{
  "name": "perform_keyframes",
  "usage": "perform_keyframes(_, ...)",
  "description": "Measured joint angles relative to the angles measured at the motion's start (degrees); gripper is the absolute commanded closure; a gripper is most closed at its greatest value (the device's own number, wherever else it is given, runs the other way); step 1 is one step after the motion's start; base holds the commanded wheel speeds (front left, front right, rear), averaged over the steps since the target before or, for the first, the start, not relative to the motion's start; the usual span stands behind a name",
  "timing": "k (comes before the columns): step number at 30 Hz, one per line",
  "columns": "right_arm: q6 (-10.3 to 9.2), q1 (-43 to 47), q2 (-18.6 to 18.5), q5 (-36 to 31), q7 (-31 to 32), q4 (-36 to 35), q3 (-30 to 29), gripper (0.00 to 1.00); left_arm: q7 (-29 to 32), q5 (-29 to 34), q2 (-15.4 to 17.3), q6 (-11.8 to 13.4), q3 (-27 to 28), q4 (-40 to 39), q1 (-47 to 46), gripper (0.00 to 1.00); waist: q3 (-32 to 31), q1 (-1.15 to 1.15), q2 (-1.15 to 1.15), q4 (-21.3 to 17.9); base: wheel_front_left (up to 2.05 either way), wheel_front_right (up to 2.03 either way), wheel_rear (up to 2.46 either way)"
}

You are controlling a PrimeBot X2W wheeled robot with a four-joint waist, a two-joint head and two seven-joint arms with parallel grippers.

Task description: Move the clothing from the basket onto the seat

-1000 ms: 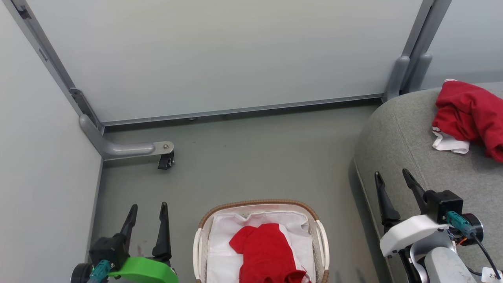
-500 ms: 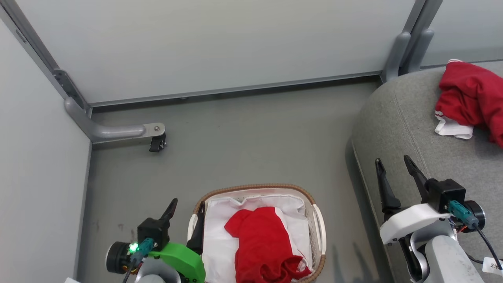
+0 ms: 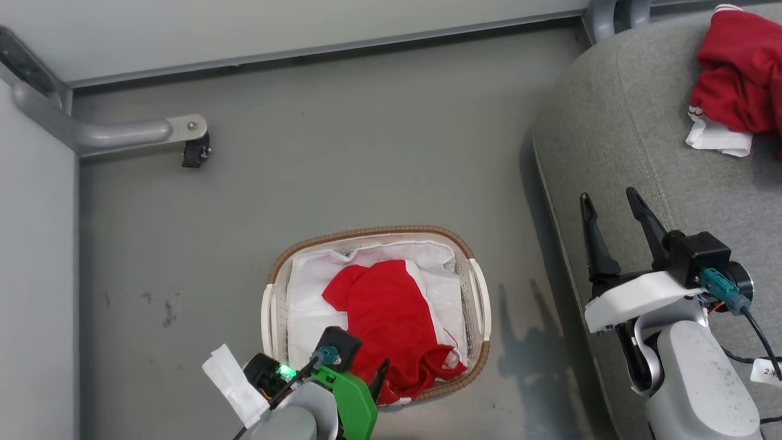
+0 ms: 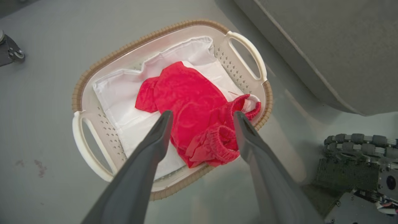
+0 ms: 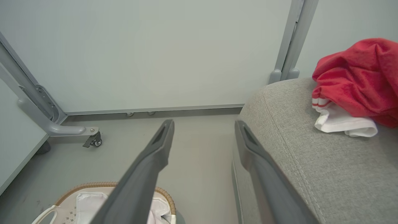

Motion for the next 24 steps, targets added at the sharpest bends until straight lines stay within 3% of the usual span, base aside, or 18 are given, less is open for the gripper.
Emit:
perform_keyframes(13,0.0,-4.3,0.0,2.7,0.0,-1.0,3.1,0.0,3.0,-9.5,2.8,0.0,-15.8,5.6,-8.8,0.0,11.7,0.0,0.0,-4.1,0.0,0.0,0.0)
perform_keyframes(24,0.0,-5.8,0.0,5.4,0.0,-1.2,5.8,0.0,4.3,-14.8,4.5,0.0,-21.9,9.9,-13.2,0.0,17.8,0.01,0.0,-8.1,0.0,0.0,0.0)
